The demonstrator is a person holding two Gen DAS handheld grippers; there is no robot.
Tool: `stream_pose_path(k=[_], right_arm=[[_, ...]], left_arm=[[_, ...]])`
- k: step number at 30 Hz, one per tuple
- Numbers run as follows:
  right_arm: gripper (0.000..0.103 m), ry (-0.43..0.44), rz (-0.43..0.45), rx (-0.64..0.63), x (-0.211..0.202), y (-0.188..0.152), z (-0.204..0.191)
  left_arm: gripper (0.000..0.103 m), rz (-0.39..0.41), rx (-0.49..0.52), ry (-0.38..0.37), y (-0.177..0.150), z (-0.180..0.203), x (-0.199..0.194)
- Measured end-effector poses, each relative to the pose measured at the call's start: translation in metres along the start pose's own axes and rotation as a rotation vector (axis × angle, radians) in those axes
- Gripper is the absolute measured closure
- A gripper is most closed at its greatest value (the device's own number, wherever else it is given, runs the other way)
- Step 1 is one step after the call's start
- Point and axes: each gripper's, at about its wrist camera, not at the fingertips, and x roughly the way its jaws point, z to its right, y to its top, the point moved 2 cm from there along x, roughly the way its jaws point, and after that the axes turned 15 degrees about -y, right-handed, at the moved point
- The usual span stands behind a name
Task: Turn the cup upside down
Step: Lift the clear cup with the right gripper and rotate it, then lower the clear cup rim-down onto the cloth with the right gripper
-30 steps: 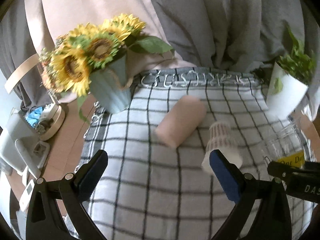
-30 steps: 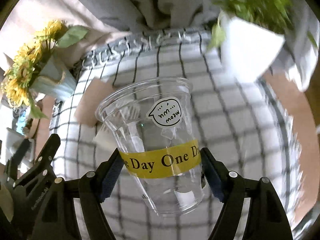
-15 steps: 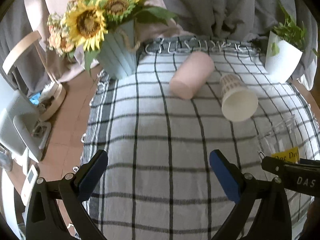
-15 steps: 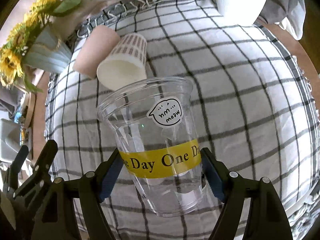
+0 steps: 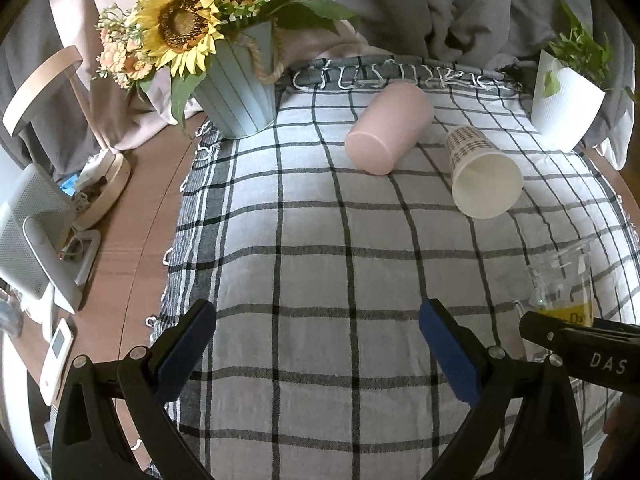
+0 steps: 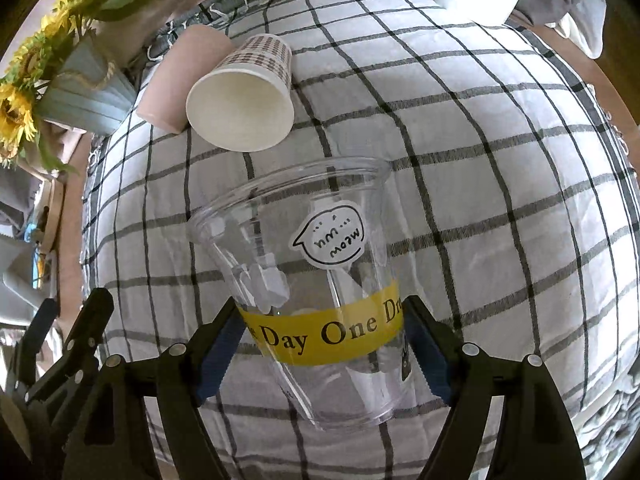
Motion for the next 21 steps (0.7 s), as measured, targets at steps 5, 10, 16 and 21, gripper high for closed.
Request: stream_pose_path(k=[5, 10, 16, 21], right_arm=[[0.011, 0.001, 0.02, 0.015, -0.009, -0.003, 0.003], [0.011, -0.001, 0.042, 0.043, -0.026, -0.01, 0.008], [0.011, -0.042, 0.148, 0.058, -0.07, -0.026, 0.031], [0.011, -0.088, 0.226, 0.051, -0.092, -0.029, 0.056]], left_arm=[[0.0, 0.017, -0.004, -0.003, 0.0, -0.001, -0.007], [0.0, 0.046, -0.009, -0.012, -0.001, -0.001, -0.022], [0.0, 0.067, 0.023, -0.053, -0.007, 0.023, -0.04], [0.0, 0.052, 0.033, -0.101, -0.02, 0.058, -0.045]])
